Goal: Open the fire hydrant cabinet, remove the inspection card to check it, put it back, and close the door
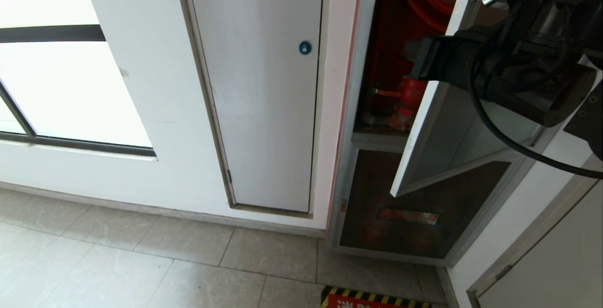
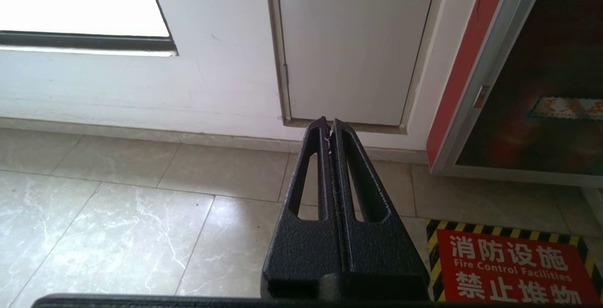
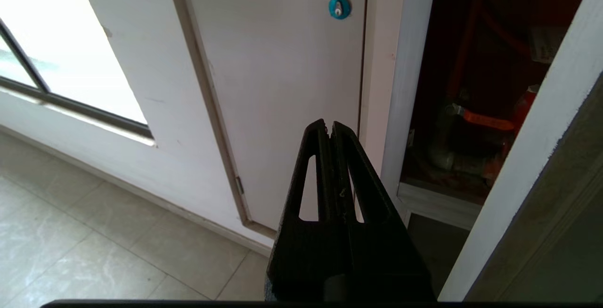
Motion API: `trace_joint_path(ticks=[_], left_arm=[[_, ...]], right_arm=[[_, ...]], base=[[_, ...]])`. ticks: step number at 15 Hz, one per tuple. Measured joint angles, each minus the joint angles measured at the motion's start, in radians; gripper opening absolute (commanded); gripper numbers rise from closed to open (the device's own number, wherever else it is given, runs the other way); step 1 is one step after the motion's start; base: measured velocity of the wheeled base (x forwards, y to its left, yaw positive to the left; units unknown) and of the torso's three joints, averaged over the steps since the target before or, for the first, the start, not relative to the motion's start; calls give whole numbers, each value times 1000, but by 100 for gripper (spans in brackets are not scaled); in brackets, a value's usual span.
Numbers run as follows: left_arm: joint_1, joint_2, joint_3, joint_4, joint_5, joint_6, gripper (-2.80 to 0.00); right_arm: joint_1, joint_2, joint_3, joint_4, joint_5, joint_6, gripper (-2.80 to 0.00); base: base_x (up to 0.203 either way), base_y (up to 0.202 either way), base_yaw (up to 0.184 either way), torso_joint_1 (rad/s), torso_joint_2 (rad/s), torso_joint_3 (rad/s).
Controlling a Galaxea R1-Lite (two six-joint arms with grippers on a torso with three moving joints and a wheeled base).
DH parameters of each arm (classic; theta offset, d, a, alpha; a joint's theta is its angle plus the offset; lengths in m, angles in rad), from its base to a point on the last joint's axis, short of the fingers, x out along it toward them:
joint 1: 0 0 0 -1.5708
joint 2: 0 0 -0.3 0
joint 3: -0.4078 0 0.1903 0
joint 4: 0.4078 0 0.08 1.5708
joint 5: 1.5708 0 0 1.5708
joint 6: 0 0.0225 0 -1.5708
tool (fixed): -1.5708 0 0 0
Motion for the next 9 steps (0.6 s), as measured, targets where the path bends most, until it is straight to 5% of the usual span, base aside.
trace_joint_path(ticks=[9], left_arm=[[0, 0, 0, 0, 0, 0, -280]], right_arm=[[-1, 109, -86, -4, -115, -4, -280]], base=[[0, 0, 0, 0, 0, 0]])
